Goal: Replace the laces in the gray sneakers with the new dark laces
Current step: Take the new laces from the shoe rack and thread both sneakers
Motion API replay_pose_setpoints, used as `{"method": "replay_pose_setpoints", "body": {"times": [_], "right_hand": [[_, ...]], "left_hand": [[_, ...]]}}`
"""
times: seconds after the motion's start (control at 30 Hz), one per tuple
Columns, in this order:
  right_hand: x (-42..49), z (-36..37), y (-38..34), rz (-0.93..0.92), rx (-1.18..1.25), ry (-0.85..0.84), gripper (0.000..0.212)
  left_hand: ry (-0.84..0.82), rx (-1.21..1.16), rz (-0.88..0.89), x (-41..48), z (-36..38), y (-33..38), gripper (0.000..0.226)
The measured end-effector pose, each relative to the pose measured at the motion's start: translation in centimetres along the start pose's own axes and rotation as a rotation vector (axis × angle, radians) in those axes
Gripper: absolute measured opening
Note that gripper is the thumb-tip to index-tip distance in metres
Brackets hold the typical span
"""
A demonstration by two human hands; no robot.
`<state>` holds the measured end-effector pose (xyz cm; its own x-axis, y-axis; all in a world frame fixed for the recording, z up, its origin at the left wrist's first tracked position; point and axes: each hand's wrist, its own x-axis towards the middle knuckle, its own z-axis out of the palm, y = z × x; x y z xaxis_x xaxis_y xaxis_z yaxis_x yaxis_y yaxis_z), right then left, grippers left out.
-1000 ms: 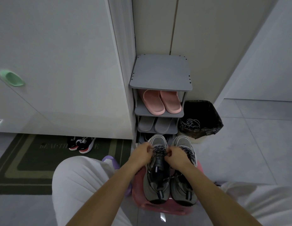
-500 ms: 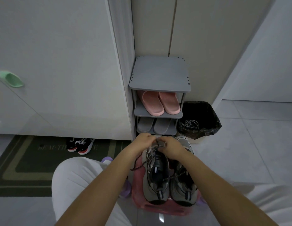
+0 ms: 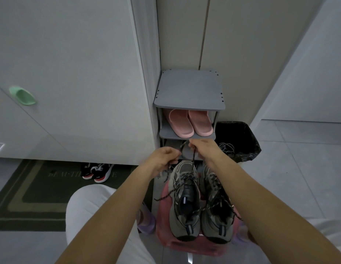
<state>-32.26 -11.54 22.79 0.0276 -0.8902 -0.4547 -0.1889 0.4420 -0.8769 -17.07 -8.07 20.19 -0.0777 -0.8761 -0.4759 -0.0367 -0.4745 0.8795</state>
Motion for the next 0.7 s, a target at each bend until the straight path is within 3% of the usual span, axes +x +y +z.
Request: {"method": "replay_pose_setpoints", "body": {"times": [0.17,0.37,0.43,0.5,0.6,0.7], "right_hand": [[0.5,-0.9,0.3,0.013,0.072,0.1,0.018],[0.2,-1.2,0.3,-0.094,-0.019,0.077,0.019],[0.2,-0.7,0.3,-0.117,-0.026,0.061,0.018],[0.1,0.1,0.3,-0.11,-0.014,0.01,0.013],[-0.4,1.5,0.9,-0.102,-0.075,-0.17,0.014],[-0.5,2.0,2.6,-0.134,-0.282,-0.247,0.018]], "left_hand": [[0.051,0.232,-0.091,0.0,-0.1,-3.5,0.02],[0.075,0.58,-0.08,-0.4,-0.6,-6.4,0.012],[0.09,0.679,-0.09,-0.7,-1.0,-6.5,0.033],[0.09,0.72,-0.114,-0.9,-1.3,-6.5,0.04],[0.099,0.54,-0.178,-0.9,-1.4,-6.6,0.014],[0.135,0.248,-0.204,-1.0,-1.1,-6.8,0.014]]}}
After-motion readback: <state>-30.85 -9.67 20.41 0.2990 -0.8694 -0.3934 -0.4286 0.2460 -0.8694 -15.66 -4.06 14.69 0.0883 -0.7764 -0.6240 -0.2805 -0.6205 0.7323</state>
